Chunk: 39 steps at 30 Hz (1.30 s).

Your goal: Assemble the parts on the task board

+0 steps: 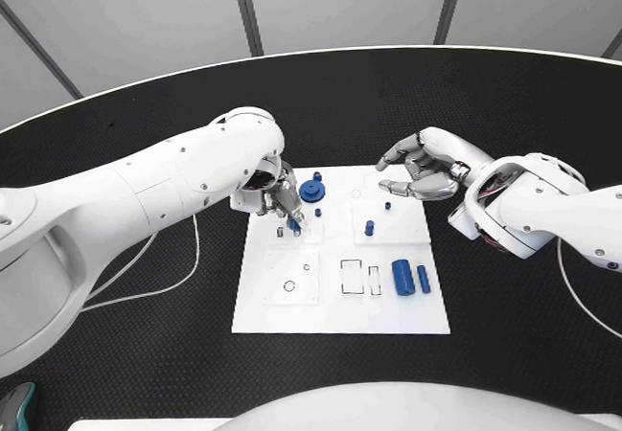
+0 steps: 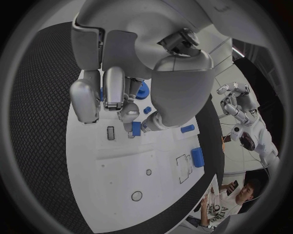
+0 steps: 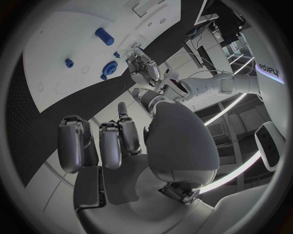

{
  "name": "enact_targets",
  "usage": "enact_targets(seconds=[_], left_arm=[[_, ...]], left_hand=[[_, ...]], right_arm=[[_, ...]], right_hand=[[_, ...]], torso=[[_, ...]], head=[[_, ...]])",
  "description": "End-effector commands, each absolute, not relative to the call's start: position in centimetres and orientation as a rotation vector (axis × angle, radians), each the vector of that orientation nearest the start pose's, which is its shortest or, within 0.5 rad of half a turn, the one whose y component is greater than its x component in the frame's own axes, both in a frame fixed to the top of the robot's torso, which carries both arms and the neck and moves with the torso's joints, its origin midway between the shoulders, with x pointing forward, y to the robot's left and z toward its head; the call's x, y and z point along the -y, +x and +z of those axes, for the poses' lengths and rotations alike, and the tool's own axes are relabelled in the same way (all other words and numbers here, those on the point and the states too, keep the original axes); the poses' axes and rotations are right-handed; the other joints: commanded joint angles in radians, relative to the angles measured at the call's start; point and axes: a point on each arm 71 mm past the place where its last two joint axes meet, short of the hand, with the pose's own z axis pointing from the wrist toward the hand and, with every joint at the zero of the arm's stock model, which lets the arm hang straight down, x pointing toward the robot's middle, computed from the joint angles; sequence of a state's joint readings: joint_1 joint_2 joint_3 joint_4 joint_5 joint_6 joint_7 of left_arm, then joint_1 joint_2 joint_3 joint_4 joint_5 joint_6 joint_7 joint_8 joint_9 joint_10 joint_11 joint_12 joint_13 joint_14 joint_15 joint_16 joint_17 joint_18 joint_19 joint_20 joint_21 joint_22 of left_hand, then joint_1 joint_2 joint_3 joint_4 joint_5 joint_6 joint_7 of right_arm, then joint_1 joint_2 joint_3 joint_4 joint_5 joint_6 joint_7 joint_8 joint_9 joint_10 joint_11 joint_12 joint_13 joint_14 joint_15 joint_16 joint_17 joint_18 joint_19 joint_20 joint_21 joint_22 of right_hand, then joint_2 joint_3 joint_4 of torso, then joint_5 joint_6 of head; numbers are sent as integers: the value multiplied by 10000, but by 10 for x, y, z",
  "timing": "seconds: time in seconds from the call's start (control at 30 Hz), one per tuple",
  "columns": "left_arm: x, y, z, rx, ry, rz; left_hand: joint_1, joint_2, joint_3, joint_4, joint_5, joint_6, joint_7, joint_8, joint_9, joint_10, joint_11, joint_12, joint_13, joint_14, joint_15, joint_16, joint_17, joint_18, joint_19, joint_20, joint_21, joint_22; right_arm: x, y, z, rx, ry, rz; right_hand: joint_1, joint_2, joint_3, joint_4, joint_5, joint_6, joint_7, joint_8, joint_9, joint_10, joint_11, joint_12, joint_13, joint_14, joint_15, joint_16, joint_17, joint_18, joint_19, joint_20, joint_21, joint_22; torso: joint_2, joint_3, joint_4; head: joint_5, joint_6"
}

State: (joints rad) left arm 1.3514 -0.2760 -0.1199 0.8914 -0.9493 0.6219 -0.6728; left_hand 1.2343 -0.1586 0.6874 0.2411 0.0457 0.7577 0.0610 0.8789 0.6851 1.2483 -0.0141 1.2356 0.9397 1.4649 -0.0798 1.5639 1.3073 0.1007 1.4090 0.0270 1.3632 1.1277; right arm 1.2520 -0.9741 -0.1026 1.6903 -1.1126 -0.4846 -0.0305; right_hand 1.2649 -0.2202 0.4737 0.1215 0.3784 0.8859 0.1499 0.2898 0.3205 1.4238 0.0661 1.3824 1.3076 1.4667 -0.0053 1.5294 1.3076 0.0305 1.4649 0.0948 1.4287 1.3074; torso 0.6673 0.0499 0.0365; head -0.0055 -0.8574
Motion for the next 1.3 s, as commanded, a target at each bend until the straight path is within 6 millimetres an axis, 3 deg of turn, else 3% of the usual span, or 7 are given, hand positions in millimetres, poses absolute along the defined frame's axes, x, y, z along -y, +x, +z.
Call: enact_targets(seconds=[0.03,1.3], left_arm=[[-105,560,-212,-26700,598,-991],[-108,560,-222,-26592,64,-695]], left_hand=[[-102,20,773,-840,11,74,-28,-32,-1,-80,6,-43,-17,1059,74,69,2634,-130,-33,62,-57,-10],[-88,-19,418,-877,13,243,-92,-47,-17,36,-47,92,179,1018,28,20,2488,-125,-37,40,-63,-13]], right_arm=[[220,456,-163,-15996,1658,8535],[219,456,-163,-16040,1634,8560]], right_hand=[[-24,-108,38,19,61,32,13,31,-10,-22,-25,18,857,796,-76,-63,1595,91,417,-67,10,1307],[-24,-108,38,19,61,32,13,31,-10,-22,-25,18,857,796,-76,-63,1595,91,417,-67,10,1307]], torso=[[-11,-3,0],[-8,-2,14]], head=[[7,-15],[-3,-70]])
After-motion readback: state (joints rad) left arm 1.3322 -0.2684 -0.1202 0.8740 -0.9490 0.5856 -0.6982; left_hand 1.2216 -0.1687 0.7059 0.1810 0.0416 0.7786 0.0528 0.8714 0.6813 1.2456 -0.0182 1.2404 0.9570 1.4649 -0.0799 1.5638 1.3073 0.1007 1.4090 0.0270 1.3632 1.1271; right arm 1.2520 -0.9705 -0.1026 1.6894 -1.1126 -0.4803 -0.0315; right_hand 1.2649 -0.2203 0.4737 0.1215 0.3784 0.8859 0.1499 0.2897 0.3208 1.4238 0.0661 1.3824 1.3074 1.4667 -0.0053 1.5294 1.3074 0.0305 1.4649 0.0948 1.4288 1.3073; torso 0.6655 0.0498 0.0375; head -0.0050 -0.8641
